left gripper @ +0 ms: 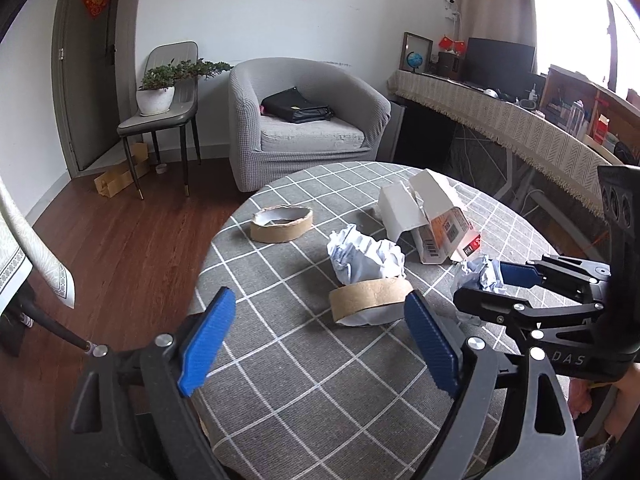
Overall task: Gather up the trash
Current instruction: 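Grasp the crumpled white paper with the right tool while the left tool grasps the brown tape roll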
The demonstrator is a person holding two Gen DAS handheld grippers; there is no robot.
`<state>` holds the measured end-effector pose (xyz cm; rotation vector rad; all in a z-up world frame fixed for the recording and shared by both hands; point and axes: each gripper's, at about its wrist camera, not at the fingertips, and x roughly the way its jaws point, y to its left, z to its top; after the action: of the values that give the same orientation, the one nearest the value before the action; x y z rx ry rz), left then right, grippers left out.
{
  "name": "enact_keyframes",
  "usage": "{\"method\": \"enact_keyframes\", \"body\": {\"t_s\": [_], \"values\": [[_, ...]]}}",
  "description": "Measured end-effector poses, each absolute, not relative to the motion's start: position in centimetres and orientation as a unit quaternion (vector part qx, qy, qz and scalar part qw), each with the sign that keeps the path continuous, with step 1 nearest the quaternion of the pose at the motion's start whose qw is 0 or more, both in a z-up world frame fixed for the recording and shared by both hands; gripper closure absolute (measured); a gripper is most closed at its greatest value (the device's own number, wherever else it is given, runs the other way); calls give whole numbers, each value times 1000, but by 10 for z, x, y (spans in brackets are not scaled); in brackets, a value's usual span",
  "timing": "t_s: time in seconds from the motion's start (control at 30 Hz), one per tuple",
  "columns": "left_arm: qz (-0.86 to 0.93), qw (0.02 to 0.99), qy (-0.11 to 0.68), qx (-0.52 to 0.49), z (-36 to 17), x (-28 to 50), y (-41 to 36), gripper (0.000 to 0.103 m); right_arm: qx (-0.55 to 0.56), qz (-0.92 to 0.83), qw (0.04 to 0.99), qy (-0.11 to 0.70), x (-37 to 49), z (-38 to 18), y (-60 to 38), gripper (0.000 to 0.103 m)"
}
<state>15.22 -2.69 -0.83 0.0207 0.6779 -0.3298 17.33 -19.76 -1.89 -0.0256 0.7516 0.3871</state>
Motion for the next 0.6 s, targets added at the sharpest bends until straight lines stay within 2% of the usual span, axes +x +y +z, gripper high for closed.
{"method": "enact_keyframes", "body": {"t_s": [0.6], "values": [[-149,909,386,45,-31,170,-79,15,16,177,918,354,160,-15,-253,55]]}}
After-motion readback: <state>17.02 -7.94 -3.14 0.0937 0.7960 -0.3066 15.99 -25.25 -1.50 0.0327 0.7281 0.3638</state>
